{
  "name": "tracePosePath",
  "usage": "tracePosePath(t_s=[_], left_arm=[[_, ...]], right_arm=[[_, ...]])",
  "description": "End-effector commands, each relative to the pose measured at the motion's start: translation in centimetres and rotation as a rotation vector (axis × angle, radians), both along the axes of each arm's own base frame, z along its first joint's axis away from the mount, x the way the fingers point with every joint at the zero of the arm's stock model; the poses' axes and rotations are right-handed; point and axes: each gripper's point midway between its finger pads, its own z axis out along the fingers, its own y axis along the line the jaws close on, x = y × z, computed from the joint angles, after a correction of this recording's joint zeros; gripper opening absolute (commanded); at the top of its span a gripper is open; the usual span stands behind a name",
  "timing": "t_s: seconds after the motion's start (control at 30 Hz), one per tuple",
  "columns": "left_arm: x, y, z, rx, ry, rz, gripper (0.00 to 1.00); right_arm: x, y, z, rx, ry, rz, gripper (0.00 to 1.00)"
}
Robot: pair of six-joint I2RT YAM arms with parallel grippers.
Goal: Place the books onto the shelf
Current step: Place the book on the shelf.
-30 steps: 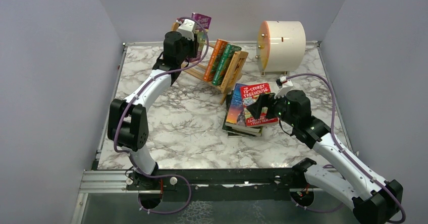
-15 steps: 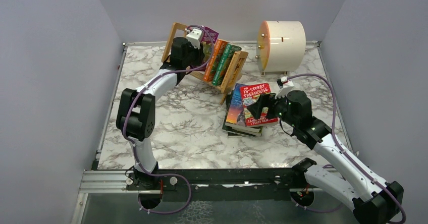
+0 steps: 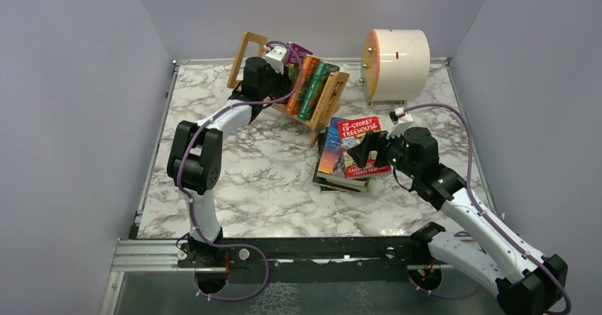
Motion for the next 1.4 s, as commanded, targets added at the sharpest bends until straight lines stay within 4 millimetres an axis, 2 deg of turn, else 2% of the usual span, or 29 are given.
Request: tracePosePath(t_s=[0.0, 0.07, 0.1, 0.53, 0.9, 1.17, 1.37], left_arm=[[0.4, -1.1, 2.0, -0.026, -0.109, -0.054, 0.0], [0.5, -1.2, 2.2, -0.024, -0.125, -0.062, 0.0], [0.1, -1.1, 1.1, -0.016, -0.111, -0.067, 0.0], [-0.6, -3.0, -0.6, -0.041, -0.112, -0.158, 0.0], [-1.4, -4.4, 0.1, -0.068, -0.113, -0.194, 0.0], [-2.1, -4.0, 0.2, -0.063, -0.112, -0.189, 0.25], [-2.4, -3.8, 0.9, -0.061, -0.125, -0.187, 0.3]], right_arm=[[0.2, 0.0, -0.1, 0.004, 0.004, -0.015, 0.94], [0.2, 0.1, -0.1, 0.005, 0.006, -0.013, 0.94], [0.2, 0.1, -0.1, 0.005, 0.006, -0.012, 0.94], [0.2, 0.0, -0.1, 0.001, 0.009, -0.015, 0.94], [0.2, 0.1, -0.2, 0.007, 0.009, -0.013, 0.94], [0.3, 0.3, -0.2, 0.01, 0.009, -0.005, 0.94], [0.3, 0.5, -0.1, 0.015, 0.008, 0.006, 0.94]])
